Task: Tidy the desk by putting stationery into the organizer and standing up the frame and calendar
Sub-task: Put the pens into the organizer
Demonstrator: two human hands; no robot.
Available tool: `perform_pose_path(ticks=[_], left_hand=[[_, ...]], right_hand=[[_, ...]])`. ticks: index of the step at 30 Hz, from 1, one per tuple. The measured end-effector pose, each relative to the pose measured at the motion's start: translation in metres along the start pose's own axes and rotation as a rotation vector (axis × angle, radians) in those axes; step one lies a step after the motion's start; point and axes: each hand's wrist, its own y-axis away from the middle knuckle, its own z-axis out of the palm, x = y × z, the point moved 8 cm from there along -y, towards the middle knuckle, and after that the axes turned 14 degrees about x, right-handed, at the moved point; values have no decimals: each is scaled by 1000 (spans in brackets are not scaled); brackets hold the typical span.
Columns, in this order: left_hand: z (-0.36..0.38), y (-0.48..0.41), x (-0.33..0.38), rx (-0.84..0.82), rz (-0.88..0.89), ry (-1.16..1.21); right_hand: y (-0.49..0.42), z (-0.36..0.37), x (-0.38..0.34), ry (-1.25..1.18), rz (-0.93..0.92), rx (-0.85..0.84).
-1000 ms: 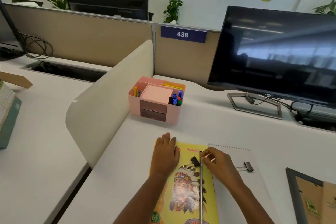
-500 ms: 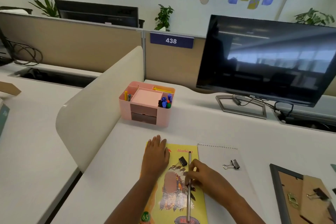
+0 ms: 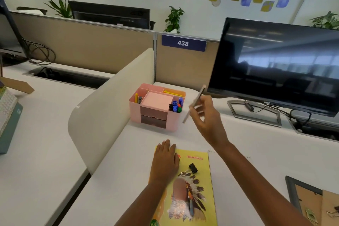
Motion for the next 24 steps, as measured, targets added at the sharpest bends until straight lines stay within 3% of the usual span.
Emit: perform_pose_path(ticks=[3,10,18,24], left_hand=[[0,1,0,-14,-5,7],[3,2,-1,-13,-19,28],[3,3,1,-49,-29,49],[2,2,1,-46,-27,38]], right_hand=[[-28,32,-15,-60,10,43],[-75,103,-9,-254,264,131],[-89,167,16,-158,298,-15],[-86,164,33,-150,347,-30]])
